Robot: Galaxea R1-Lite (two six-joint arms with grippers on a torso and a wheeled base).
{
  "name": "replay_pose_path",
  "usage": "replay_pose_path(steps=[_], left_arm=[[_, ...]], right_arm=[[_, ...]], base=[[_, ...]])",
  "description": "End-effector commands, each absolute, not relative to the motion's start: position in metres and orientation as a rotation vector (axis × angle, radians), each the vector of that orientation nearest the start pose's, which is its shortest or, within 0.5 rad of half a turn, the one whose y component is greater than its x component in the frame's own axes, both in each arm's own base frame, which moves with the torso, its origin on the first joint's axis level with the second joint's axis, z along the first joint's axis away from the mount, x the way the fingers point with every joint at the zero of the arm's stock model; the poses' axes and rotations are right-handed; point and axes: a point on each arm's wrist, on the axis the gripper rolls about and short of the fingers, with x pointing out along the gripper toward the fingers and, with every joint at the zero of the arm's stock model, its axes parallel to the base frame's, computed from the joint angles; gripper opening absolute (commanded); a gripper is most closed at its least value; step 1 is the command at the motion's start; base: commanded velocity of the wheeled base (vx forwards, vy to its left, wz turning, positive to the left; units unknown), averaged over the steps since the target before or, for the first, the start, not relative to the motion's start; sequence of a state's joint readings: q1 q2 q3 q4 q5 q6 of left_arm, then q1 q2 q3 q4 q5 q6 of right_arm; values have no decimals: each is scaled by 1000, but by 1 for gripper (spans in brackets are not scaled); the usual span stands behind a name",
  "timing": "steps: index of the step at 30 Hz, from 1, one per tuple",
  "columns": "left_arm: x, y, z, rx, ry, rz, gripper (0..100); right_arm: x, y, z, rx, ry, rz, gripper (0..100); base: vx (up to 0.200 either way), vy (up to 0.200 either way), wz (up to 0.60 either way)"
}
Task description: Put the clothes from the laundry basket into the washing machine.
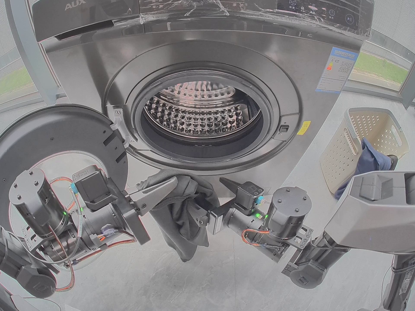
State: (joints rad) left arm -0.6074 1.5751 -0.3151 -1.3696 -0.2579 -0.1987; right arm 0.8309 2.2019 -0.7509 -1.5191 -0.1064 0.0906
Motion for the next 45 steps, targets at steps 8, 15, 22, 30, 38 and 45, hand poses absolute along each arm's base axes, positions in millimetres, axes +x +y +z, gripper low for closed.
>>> replay_pose_path(steps=[8,15,22,30,38,45], left_arm=[[184,-135,167,-206,-23,-873,0],[184,-135,168,-208,-25,-874,0],[185,-135,170,-238,-19,-874,0],[186,-138,165,-237,3,-882,0],[202,-149,154,-236,46,-896,100],[215,-157,122,-224,110,-880,100]], right_arm=[[261,281,93,138,-74,735,0],[263,278,96,141,-85,726,0],[265,268,105,143,-104,701,0],[253,259,122,155,-137,706,0],[240,251,134,173,-147,717,0],[231,245,160,211,-214,714,0]], base=[[0,0,0],[0,0,0],[0,0,0],[0,0,0],[0,0,0],[0,0,0]])
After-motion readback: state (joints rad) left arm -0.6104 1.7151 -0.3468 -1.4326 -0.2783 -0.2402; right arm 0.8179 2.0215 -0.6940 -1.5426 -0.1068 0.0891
